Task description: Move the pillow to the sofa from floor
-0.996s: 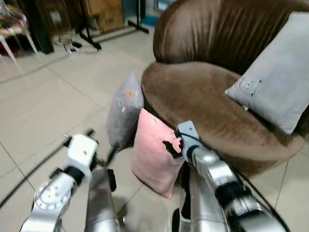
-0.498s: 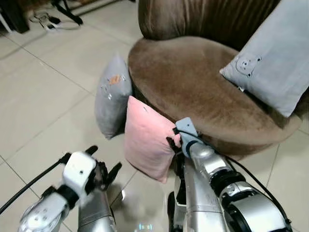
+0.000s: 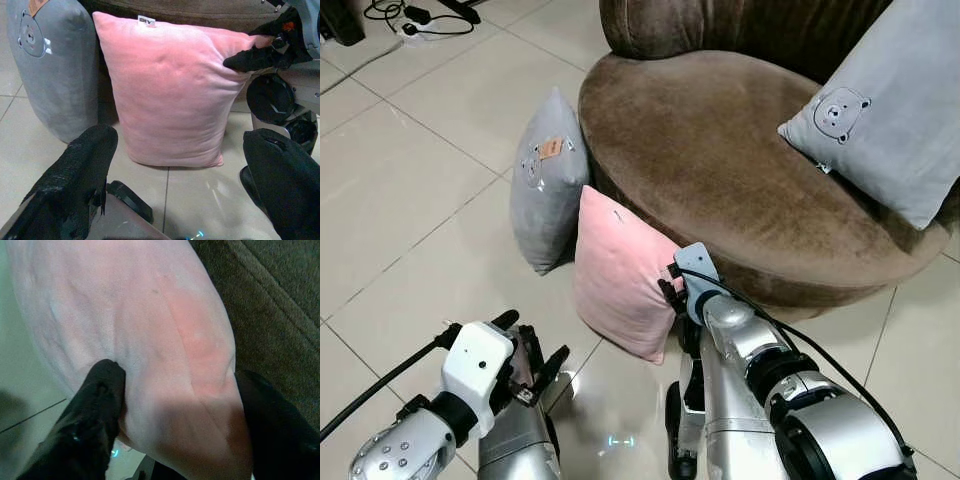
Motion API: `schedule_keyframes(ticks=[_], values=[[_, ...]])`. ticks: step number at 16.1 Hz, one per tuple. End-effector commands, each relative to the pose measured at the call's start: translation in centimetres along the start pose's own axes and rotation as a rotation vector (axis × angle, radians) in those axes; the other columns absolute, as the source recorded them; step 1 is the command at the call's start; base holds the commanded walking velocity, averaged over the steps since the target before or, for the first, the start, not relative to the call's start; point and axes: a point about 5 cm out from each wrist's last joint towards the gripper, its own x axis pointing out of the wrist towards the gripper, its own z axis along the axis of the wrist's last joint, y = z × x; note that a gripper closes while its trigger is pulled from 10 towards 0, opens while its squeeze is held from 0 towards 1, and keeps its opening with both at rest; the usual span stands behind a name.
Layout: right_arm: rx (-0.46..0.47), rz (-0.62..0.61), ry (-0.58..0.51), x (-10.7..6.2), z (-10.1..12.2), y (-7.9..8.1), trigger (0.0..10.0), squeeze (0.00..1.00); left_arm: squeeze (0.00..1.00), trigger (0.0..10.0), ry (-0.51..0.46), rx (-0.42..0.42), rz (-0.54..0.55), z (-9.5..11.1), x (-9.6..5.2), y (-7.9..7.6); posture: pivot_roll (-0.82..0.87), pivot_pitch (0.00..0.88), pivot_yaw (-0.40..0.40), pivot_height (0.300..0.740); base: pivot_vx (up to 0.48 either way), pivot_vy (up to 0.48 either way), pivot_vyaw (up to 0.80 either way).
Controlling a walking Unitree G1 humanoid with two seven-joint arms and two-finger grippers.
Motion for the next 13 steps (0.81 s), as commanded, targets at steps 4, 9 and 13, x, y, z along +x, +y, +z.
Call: schedule_keyframes(ticks=[4, 9, 13], values=[[0.011, 0.018, 0.021, 0.0, -0.6, 0.2, 0.0, 0.00, 0.42, 10.0, 0.009, -0.013, -0.025, 0.1, 0.0, -0.5, 0.05, 0.253, -0.061, 0.474, 0.000, 0.000, 0.00], [0.004, 0.022, 0.026, 0.0, -0.7, 0.2, 0.0, 0.00, 0.42, 10.0, 0.014, -0.035, -0.044, 0.0, 0.1, -1.1, 0.05, 0.248, -0.060, 0.474, 0.000, 0.000, 0.00], [0.003, 0.027, 0.025, 0.0, -0.7, 0.4, 0.0, 0.00, 0.41, 10.0, 0.070, -0.115, -0.229, -0.7, -0.4, -3.2, 0.05, 0.228, -0.061, 0.474, 0.000, 0.000, 0.00]])
